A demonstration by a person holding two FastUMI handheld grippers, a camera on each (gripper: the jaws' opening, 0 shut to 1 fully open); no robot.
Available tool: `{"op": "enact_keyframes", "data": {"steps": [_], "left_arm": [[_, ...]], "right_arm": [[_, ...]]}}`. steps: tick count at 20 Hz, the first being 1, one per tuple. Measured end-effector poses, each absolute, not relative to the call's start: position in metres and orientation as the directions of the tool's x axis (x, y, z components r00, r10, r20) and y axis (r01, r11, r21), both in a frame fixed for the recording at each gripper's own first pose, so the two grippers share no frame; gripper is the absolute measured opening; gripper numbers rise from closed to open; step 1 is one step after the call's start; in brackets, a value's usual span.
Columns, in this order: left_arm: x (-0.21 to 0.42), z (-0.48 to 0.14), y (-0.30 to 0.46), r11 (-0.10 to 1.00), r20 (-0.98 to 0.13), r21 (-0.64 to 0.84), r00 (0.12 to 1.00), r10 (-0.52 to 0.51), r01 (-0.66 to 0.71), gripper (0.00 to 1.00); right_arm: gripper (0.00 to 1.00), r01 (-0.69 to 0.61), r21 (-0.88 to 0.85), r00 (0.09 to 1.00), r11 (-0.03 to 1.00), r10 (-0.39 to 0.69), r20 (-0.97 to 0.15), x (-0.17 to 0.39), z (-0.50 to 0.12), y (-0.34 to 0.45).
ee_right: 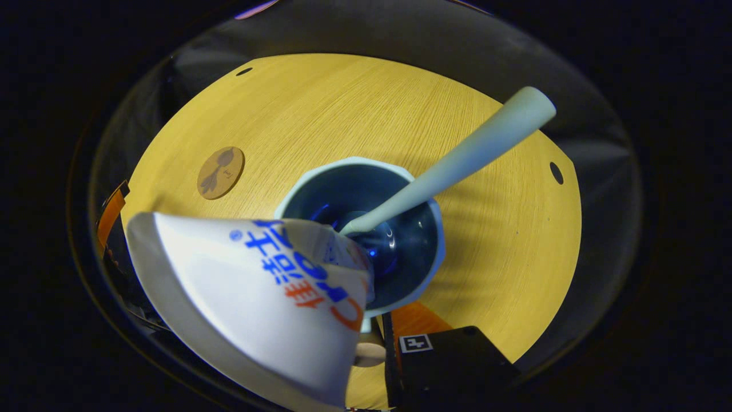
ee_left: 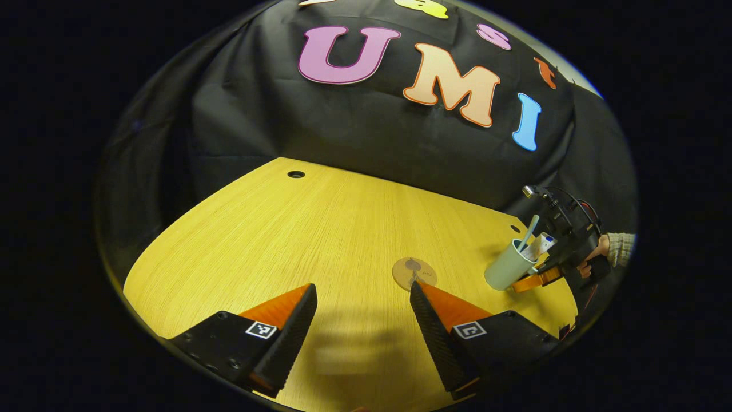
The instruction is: Put the toothbrush and toothpaste on the desktop into the cup, then pick up the cup and place it on the coaster on the desktop.
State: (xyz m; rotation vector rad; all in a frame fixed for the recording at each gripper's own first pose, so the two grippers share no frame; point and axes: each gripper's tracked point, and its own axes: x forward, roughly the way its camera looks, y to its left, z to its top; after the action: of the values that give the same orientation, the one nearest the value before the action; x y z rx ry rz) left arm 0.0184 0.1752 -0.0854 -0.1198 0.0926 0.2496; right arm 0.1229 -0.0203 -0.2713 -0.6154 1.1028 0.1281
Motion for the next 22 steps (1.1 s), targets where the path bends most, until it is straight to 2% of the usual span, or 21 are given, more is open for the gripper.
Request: {"op": "enact_keyframes", "data": {"steps": [7, 11, 16, 22], "left_arm": [[0.013, -0.088, 0.176, 0.963, -0.111, -0.107, 0.965, 0.237, -0.248, 0.95], [0.008, -0.093, 0.180, 0.961, -0.120, -0.112, 0.963, 0.241, -0.255, 0.95], [0.001, -0.094, 0.189, 0.957, -0.122, -0.120, 0.961, 0.250, -0.264, 0.95], [-0.009, -0.097, 0.204, 0.945, -0.128, -0.157, 0.955, 0.268, -0.286, 0.95]], "right_arm": [[0.27, -0.444, -0.407, 0.471, 0.798, -0.178, -0.864, 0.123, -0.271, -0.020], [0.27, -0.493, -0.390, 0.492, 0.778, -0.121, -0.862, 0.128, -0.266, -0.008], [0.27, -0.569, -0.354, 0.475, 0.742, -0.055, -0.878, 0.142, -0.250, 0.008], [0.27, -0.625, -0.346, 0.455, 0.700, -0.034, -0.890, 0.167, -0.239, 0.046]]}}
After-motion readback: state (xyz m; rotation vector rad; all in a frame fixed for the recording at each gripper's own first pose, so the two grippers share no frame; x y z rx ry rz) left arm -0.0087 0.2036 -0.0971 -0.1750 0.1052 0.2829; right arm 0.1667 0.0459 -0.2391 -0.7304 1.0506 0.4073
